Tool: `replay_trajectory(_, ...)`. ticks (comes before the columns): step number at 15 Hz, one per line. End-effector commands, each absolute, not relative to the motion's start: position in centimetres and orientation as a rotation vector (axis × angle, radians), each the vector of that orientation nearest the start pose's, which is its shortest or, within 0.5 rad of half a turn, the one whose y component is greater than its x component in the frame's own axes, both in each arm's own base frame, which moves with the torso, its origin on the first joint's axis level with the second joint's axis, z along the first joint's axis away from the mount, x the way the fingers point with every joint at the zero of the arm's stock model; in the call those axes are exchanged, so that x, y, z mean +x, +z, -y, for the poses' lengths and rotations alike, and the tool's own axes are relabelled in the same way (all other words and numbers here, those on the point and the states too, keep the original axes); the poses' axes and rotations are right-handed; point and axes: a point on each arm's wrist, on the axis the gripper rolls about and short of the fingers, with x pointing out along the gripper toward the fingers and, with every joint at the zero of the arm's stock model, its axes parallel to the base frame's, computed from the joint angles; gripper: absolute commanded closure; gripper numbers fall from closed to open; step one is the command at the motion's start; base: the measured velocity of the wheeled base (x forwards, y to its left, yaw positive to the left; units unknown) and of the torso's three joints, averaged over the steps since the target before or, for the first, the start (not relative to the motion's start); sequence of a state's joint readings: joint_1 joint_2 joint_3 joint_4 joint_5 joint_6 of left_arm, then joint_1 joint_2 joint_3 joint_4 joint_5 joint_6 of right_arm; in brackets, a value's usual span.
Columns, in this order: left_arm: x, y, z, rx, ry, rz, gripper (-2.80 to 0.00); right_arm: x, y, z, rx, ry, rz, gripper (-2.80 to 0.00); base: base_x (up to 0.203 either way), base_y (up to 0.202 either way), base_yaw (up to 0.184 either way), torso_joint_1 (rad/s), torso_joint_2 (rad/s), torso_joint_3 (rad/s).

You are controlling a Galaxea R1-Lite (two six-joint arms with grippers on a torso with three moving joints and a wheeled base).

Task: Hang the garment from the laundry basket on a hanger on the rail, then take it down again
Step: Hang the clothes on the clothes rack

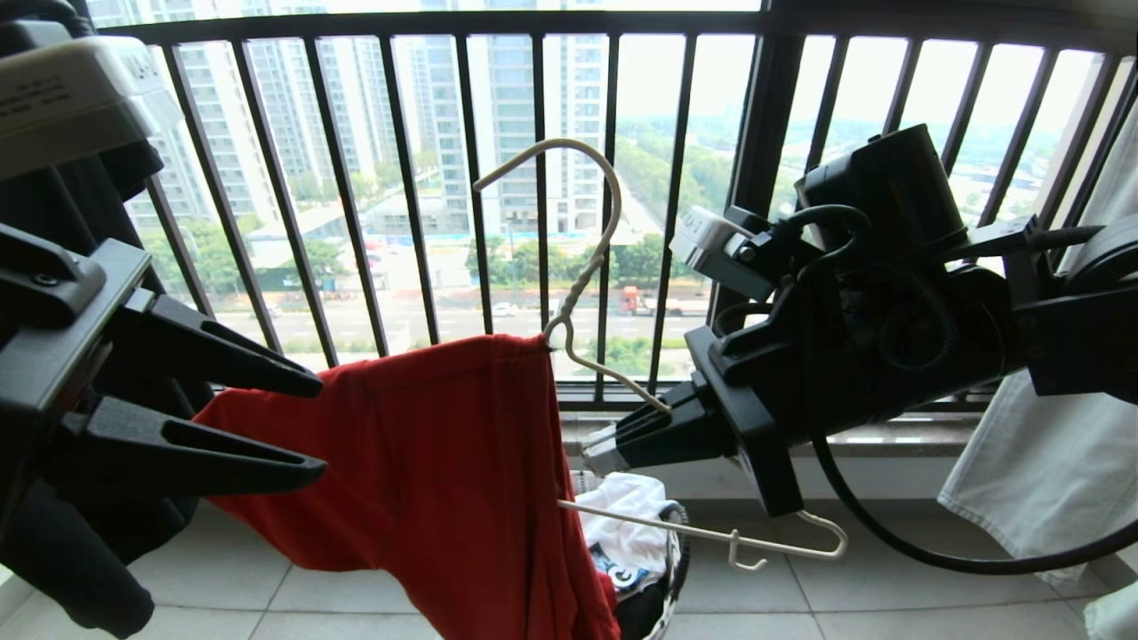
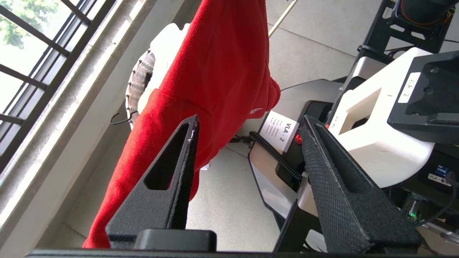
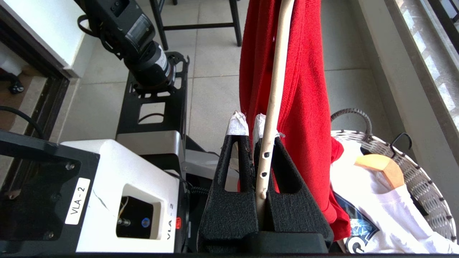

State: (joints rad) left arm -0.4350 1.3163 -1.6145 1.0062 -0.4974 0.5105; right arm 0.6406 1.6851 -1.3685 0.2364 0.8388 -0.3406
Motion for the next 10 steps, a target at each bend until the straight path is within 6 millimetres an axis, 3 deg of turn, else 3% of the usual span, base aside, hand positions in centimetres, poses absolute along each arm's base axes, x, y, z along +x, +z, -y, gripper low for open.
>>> replay_trajectory(1, 13.7, 34.9, 7.8, 0.436, -1.082, -0.457, -2.8, 22.3, 27.3, -18.8, -0.208, 1.538, -0.324, 0.0, 0.0, 0.0, 0.0, 0.0, 0.0, 0.0)
replay_trajectory(4, 14.1, 35.6, 8.1, 0.447, -1.078, -0.393, -2.8, 21.9, 28.0, -18.0, -0.207, 1.529, -0.298, 0.0, 0.0, 0.0, 0.0, 0.0, 0.0, 0.0)
replay_trajectory(7, 15.4, 34.9, 8.8, 0.444, -1.096, -0.429, -2.8, 21.4, 28.3, -17.6, -0.205, 1.538, -0.286, 0.0, 0.0, 0.0, 0.0, 0.0, 0.0, 0.0)
replay_trajectory(10, 16.2, 34.8, 9.7, 0.391, -1.204, -0.399, -2.8, 21.3, 28.4, -17.5, -0.201, 1.539, -0.282, 0.0, 0.0, 0.0, 0.0, 0.0, 0.0, 0.0)
